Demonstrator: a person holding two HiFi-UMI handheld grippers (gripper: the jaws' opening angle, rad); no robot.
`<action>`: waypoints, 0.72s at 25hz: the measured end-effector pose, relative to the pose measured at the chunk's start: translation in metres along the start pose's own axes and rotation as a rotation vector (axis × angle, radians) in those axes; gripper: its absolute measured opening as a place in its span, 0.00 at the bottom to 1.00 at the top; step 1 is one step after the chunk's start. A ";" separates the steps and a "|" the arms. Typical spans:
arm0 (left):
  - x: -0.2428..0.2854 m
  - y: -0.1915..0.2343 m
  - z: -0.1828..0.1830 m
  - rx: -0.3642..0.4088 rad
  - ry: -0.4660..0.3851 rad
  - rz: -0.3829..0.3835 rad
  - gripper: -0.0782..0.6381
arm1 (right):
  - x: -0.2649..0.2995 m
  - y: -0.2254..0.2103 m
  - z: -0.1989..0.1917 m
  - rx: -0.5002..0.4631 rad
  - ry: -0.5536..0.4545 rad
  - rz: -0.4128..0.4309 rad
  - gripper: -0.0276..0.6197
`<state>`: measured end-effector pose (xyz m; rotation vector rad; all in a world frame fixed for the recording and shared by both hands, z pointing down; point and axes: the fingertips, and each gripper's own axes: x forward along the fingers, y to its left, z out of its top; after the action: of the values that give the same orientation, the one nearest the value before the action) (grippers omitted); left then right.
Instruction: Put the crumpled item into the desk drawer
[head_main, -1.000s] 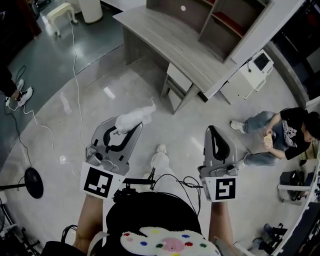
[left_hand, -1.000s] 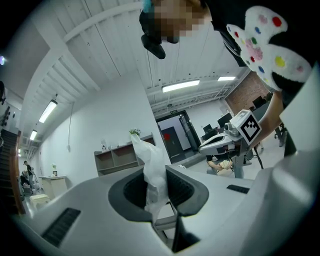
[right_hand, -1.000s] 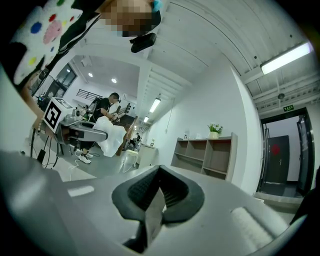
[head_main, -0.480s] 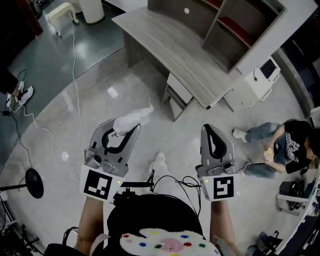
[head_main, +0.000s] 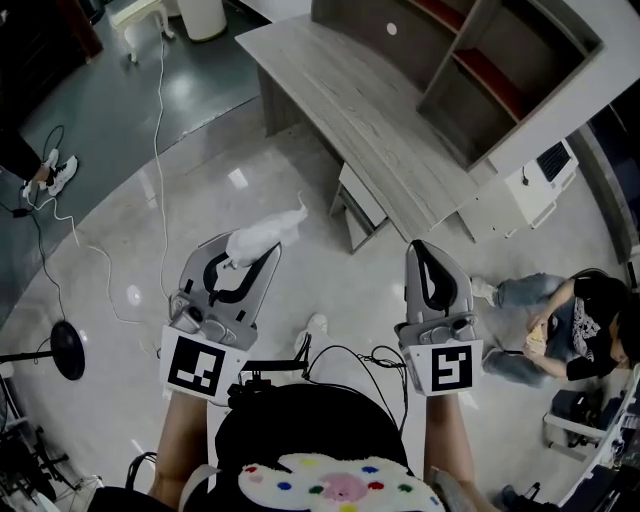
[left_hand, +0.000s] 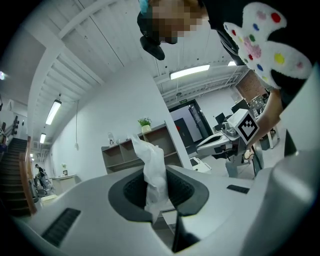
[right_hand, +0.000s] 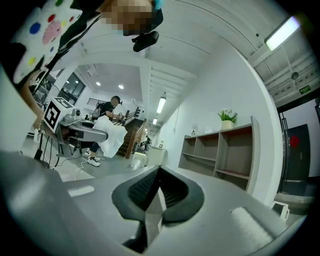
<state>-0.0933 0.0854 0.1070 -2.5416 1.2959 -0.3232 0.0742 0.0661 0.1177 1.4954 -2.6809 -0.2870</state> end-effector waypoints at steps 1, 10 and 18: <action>0.005 0.000 0.000 0.001 0.005 0.002 0.20 | 0.004 -0.005 -0.001 0.002 -0.003 0.000 0.06; 0.044 0.005 0.005 -0.002 0.012 0.006 0.20 | 0.021 -0.038 -0.015 0.030 0.016 0.001 0.06; 0.057 0.001 -0.001 -0.002 0.019 -0.020 0.20 | 0.023 -0.038 -0.023 0.048 0.021 0.002 0.06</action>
<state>-0.0609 0.0384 0.1116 -2.5607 1.2794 -0.3503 0.0974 0.0242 0.1318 1.4991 -2.6919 -0.2069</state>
